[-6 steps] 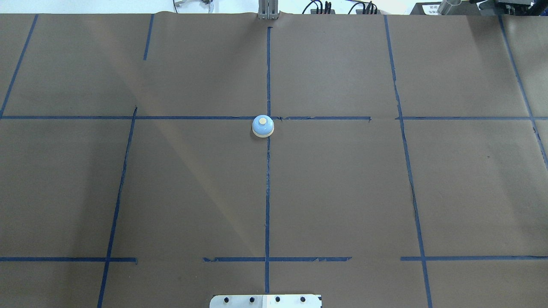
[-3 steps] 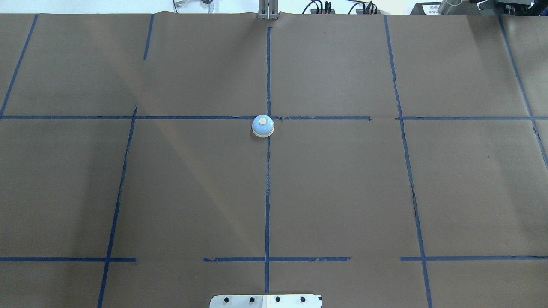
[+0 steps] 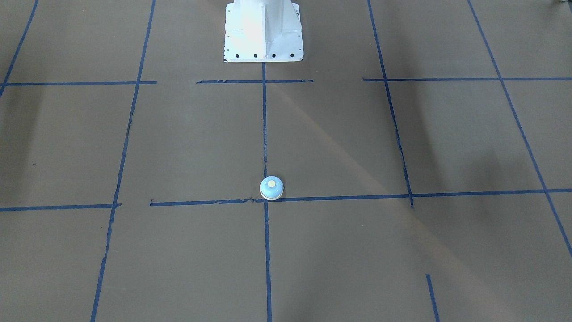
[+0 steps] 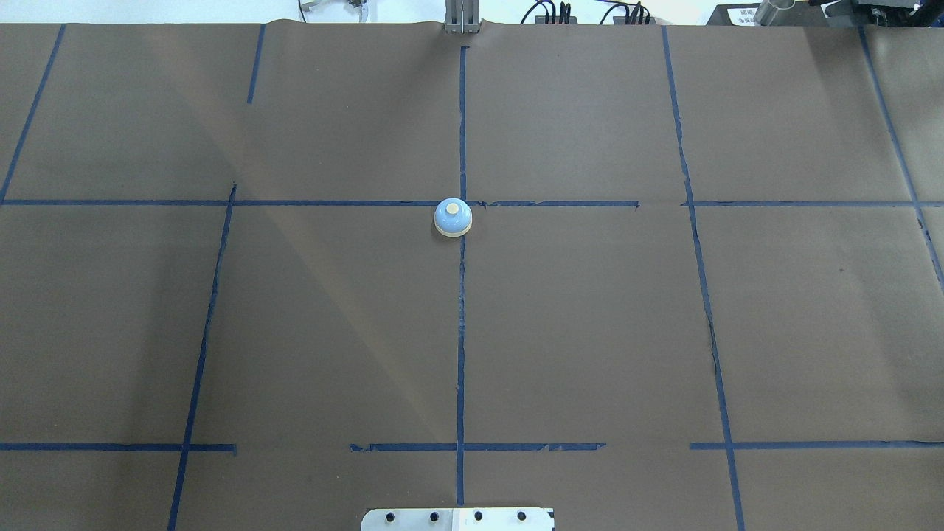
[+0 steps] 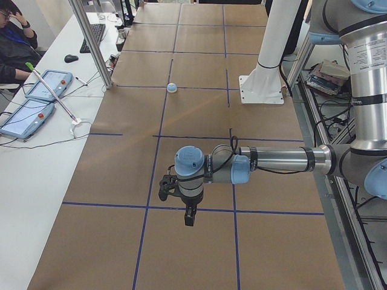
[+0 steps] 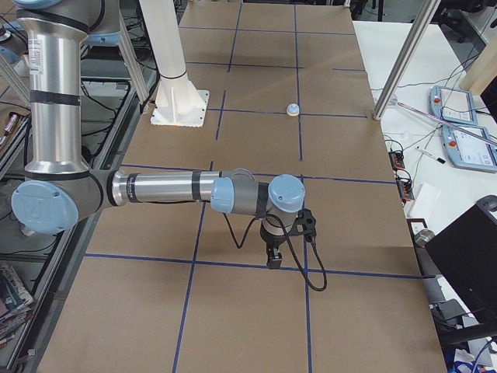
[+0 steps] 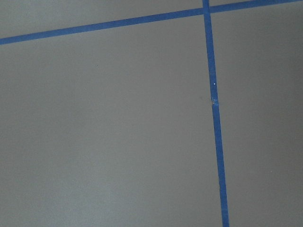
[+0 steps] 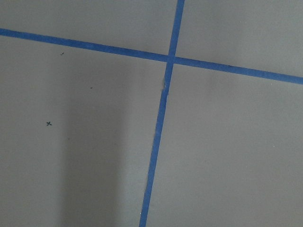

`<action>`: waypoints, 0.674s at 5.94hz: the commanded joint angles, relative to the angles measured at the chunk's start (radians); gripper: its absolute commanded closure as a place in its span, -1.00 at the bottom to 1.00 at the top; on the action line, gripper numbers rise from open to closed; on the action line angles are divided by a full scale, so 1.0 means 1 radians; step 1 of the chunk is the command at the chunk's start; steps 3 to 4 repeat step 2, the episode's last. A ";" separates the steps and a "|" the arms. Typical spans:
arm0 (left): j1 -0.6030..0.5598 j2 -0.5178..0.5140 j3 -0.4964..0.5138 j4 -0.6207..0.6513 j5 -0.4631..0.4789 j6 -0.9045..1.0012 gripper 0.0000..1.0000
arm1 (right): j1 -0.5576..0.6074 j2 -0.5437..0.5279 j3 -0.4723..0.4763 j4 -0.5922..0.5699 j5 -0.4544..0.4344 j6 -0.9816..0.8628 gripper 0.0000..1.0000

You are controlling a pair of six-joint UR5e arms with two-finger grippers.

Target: Place and press bell with both arms

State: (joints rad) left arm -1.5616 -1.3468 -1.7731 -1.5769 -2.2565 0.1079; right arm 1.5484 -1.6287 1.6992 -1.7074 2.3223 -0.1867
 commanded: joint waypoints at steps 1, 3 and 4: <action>0.000 0.000 0.000 0.000 0.002 0.000 -1.00 | 0.001 -0.002 0.000 0.000 0.000 0.000 -1.00; 0.000 0.000 0.000 0.000 0.002 0.001 -1.00 | -0.001 -0.002 0.000 0.000 0.000 0.000 -1.00; 0.000 0.000 0.000 0.000 0.002 0.001 -1.00 | -0.001 -0.002 0.000 0.000 0.000 0.000 -1.00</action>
